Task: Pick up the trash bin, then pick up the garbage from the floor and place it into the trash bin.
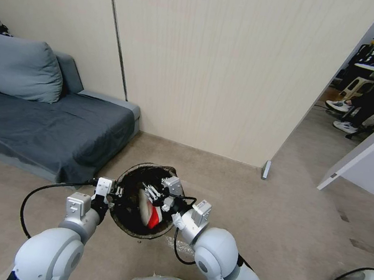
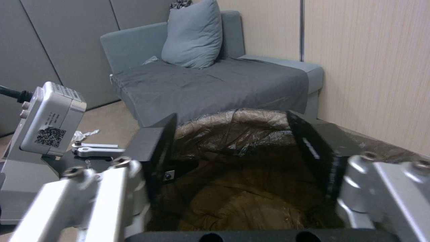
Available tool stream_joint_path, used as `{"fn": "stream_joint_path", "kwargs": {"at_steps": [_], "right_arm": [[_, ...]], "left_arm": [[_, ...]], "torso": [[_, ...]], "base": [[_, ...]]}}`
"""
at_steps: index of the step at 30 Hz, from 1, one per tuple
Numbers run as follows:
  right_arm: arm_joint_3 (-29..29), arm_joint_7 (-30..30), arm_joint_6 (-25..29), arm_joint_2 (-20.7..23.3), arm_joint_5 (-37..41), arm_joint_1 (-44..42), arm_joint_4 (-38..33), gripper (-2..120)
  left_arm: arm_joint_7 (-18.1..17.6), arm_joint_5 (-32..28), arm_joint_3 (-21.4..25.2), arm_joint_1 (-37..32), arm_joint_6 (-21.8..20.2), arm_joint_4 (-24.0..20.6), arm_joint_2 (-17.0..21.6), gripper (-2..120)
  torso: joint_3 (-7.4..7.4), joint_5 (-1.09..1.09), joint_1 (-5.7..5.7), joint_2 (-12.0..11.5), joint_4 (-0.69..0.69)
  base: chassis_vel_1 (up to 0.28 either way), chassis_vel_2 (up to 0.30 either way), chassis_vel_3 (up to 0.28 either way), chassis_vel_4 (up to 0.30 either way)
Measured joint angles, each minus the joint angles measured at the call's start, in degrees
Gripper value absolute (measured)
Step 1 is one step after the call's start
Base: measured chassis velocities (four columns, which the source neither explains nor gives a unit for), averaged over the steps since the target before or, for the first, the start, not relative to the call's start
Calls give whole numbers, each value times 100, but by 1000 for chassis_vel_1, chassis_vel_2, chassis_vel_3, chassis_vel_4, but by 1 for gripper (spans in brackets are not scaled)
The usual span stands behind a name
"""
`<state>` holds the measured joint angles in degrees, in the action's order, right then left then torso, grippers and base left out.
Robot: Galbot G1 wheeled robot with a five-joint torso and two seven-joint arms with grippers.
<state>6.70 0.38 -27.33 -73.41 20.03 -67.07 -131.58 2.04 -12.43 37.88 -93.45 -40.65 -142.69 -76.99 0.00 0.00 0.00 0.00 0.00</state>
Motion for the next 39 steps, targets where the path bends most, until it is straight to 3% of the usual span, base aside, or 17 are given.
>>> {"fn": "stream_joint_path", "kwargs": {"at_steps": [3, 7, 15, 24, 39], "right_arm": [[-23, 11, 41, 2, -12, -41, -44, 92], [-128, 23, 66, 5, -14, -103, -135, 100], [-675, 60, 232, 67, -264, -558, -449, 100], [-1294, 730, 638, 91, -685, -1292, -699, 100], [-2944, 729, 1974, -509, -1562, -2045, 146, 100]], "left_arm": [[0, 4, -4, -3, 0, -2, -5, 1], [0, 5, -4, -4, 0, -4, -10, 1], [0, 8, 11, 1, 0, -6, -17, 1], [13, 0, 100, 1, 0, -13, -62, 1], [21, -33, 214, 18, 18, 33, -62, 1]], "torso": [[0, 0, 0, 0, 0], [0, 0, 0, 0, 0], [0, 0, 0, 0, 1], [0, 0, 0, 0, 0], [0, 0, 0, 0, 0]], "base": [[0, 0, 0, 0], [0, 0, 0, 0], [0, 0, 0, 0], [0, 0, 0, 0], [0, 0, 0, 0]]}}
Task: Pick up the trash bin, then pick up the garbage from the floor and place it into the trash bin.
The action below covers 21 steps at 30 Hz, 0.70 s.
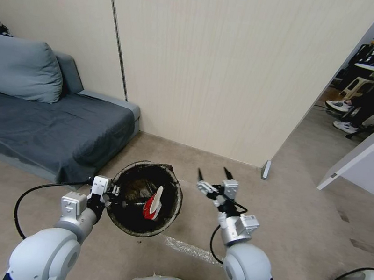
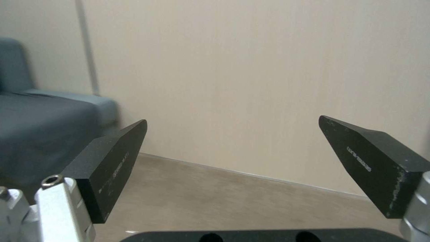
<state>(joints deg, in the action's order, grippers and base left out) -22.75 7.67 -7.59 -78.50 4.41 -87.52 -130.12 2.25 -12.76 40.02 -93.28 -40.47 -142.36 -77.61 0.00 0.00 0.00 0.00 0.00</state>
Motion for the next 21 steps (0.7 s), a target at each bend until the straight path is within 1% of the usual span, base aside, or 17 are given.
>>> {"fn": "stream_joint_path", "kwargs": {"at_steps": [2, 3, 5, 16, 21], "right_arm": [[-277, -9, 211, -52, -87, -191, 130, 100], [-277, -9, 211, -52, -87, -191, 130, 100], [-463, -1, 374, -87, -103, -381, 222, 100], [-624, 266, 790, -140, -131, -690, 410, 100], [-772, 299, 1015, -143, -119, -938, 420, 100]], "left_arm": [[3, 1, 13, 1, -7, 11, -3, 1], [3, 1, 13, 1, -7, 11, -3, 1], [29, 10, 15, -2, -16, 14, -10, 1], [43, 44, 22, -95, -48, -62, -68, 1], [45, 60, 7, -119, -48, -75, -95, 1]], "torso": [[0, 0, 0, 0, 0], [0, 0, 0, 0, 0], [0, 0, 0, 0, 1], [0, 0, 0, 0, 0], [0, 0, 0, 0, 0]], "base": [[0, 0, 0, 0], [0, 0, 0, 0], [0, 0, 0, 0], [0, 0, 0, 0], [42, 52, 53, 39]]}}
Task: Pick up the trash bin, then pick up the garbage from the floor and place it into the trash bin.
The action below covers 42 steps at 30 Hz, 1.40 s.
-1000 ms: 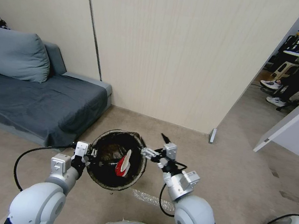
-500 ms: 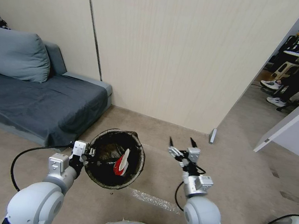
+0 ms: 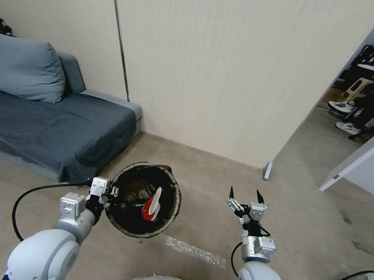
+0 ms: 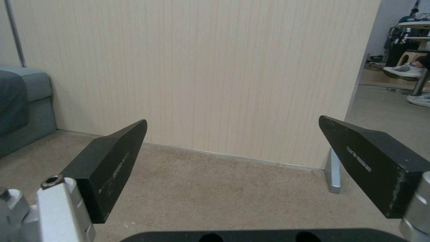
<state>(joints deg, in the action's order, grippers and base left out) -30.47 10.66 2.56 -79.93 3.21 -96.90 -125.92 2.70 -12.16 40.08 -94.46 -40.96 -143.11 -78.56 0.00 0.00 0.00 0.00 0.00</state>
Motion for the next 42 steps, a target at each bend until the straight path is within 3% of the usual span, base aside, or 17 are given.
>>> {"fn": "stream_joint_path", "kwargs": {"at_steps": [42], "right_arm": [[-44, 263, 353, -44, 183, -353, -45, 100]], "left_arm": [[8, 172, -39, -219, 18, -15, -142, 1]], "torso": [[0, 0, 0, 0, 0]], "base": [[113, 114, 111, 114]]}}
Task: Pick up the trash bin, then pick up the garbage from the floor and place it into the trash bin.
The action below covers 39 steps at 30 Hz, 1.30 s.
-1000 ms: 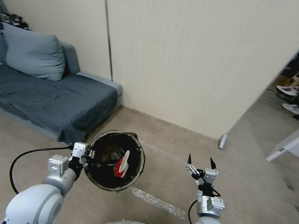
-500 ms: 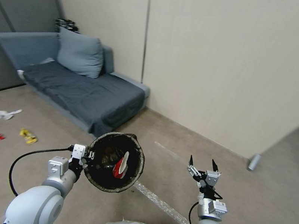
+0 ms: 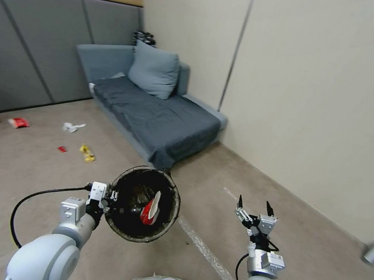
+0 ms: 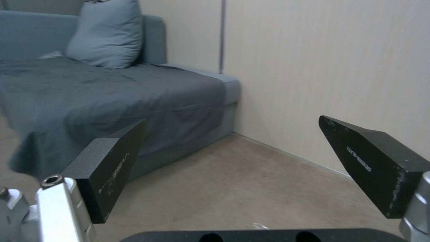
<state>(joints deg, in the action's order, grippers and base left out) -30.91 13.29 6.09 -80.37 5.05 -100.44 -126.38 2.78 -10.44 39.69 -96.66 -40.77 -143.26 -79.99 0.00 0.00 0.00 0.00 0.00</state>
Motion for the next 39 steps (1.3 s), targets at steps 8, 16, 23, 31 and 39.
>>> {"fn": "stream_joint_path", "kwargs": {"at_steps": [8, 16, 23, 31, 39], "right_arm": [[-1, 50, 11, 5, 20, 10, 25, 100], [-1, 101, 7, 16, 56, 40, 53, 100], [-16, 140, 1, 16, 71, 47, 73, 100], [-28, 176, -2, 9, 91, 48, 87, 100], [-36, 191, -22, 8, 124, 53, 95, 100]], "left_arm": [[3, 36, -9, -24, 3, 0, -15, 1], [11, 69, -12, -53, 5, 0, -33, 1], [14, 84, -18, -58, 6, 1, -36, 1], [20, 105, -28, -62, 8, 2, -38, 1], [37, 125, -28, -66, 18, 2, -38, 1]], "torso": [[0, 0, 0, 0, 0], [0, 0, 0, 0, 0], [0, 0, 0, 0, 0], [0, 0, 0, 0, 0], [0, 0, 0, 0, 0]], "base": [[121, 123, 121, 118], [128, 122, 125, 126], [125, 128, 123, 115], [131, 126, 121, 119], [111, 120, 116, 111]]}}
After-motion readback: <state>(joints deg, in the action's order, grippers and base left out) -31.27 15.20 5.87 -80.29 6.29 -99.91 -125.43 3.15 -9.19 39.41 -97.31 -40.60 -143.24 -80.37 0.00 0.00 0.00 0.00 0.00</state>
